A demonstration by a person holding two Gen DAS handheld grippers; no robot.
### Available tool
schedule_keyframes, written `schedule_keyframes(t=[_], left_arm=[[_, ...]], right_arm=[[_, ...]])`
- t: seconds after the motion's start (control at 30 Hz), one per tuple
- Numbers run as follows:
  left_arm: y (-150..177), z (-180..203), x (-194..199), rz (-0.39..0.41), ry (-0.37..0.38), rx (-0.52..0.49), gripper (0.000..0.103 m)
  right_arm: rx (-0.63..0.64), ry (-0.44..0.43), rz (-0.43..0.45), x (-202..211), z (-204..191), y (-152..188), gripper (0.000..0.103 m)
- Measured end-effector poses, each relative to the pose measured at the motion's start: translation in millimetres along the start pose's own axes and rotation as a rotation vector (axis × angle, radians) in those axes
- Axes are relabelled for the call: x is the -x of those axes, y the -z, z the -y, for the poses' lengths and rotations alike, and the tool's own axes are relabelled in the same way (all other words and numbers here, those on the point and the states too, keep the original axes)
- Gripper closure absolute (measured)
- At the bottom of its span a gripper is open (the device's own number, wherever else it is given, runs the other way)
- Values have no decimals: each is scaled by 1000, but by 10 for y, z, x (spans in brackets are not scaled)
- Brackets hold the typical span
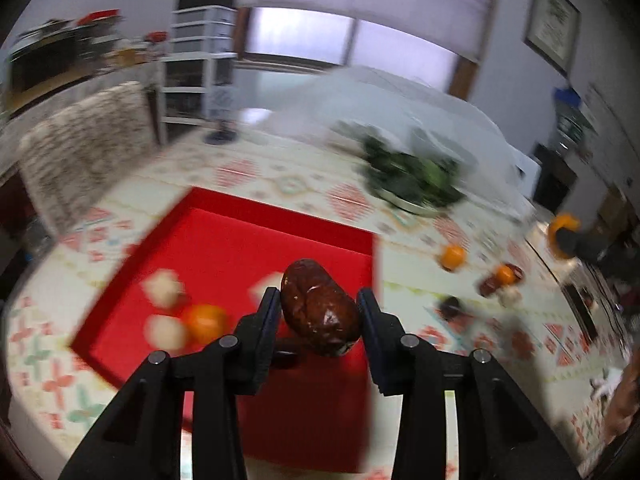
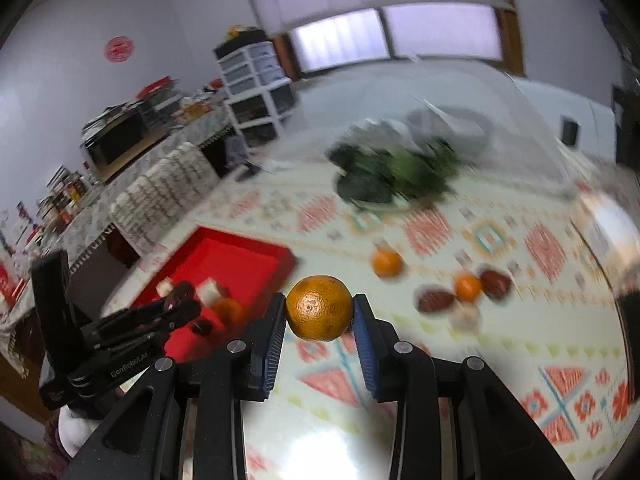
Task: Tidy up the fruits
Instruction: 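Grasp a red date with the left tool while the right tool holds the mandarin, then release the red date into the red tray with the left tool while the right tool releases the mandarin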
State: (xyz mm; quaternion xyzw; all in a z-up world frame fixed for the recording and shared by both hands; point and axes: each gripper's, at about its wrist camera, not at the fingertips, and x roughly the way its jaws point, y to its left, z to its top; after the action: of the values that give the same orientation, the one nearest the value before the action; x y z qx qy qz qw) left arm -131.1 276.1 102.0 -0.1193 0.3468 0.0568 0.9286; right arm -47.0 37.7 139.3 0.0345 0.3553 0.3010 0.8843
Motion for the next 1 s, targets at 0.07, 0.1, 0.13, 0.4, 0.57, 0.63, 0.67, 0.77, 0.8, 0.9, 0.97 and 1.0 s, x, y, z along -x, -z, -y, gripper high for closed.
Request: schedule_keyframes(t=[0.07,0.1,0.13,0.4,0.57,0.63,0.67,0.77,0.8,0.9,0.97,1.0], left_arm=[[-1,-225,7,5,-28,30,65],[5,-305,-4,1,-35,42,65],[20,-404,-37,-7,-43,56,65],[169,-728,-234,-64,-42,96,65],[190,-777,-278,-69,-37,106,65],[182,-776,-282,-69,-34,108,65],[180,-777,-280,-69,-32,111,64],[171,-782,-271,-66,-32,114,54],[168,-782,-259,-61,-34,114,53],[154,-777,-222,-50,-39,112,48],[144,-761,-198,-43,-45,111,47],[141,-746,-188,-41,-50,109,46]], right_arm=[[40,-44,6,-84,-259,-171,66],[53,-73,-5,-157,-379,-224,66],[61,-97,-20,-245,-472,-255,66],[86,-126,-228,-1377,-951,-45,66],[97,-75,-273,-1752,-965,38,67],[90,-69,-288,-1849,-950,28,67],[88,-68,-295,-1902,-946,34,66],[74,-68,-300,-1955,-923,37,65],[62,-69,-299,-1974,-915,38,65],[49,-78,-292,-1981,-911,21,62],[57,-81,-278,-1939,-926,-3,62],[60,-81,-268,-1897,-930,-16,62]])
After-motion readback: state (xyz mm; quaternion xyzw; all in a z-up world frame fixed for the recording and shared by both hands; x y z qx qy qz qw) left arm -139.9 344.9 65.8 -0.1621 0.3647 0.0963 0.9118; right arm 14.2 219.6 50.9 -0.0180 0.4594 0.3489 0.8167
